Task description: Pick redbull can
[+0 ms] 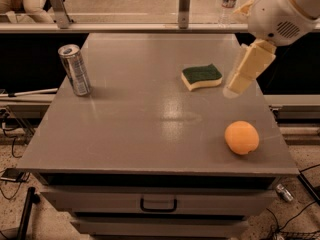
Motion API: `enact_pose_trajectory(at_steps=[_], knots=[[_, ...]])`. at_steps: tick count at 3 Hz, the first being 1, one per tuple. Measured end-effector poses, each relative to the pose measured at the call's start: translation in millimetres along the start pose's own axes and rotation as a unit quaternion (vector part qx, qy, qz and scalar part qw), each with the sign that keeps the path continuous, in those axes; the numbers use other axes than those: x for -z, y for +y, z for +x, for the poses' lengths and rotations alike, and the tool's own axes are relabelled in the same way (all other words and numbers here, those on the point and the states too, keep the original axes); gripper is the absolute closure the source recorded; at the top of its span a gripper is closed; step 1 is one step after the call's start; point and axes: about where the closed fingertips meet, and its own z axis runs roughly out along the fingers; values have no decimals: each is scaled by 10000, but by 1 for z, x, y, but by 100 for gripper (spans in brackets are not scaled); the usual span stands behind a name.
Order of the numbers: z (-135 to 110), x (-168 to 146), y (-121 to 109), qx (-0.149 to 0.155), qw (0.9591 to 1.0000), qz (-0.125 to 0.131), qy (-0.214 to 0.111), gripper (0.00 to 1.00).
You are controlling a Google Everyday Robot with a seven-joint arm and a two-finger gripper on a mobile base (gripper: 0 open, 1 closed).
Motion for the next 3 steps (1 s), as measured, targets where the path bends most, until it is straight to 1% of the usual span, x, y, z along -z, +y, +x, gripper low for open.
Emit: enact_pose_trajectory(at_steps=[1,2,3], knots=[[-46,-32,-24,-82,9968,-135,-782,0],[-98,-76,-37,-544,9862,-514,-1474,0],[-101,-80,-34,-528,9851,-590,-1529,0]])
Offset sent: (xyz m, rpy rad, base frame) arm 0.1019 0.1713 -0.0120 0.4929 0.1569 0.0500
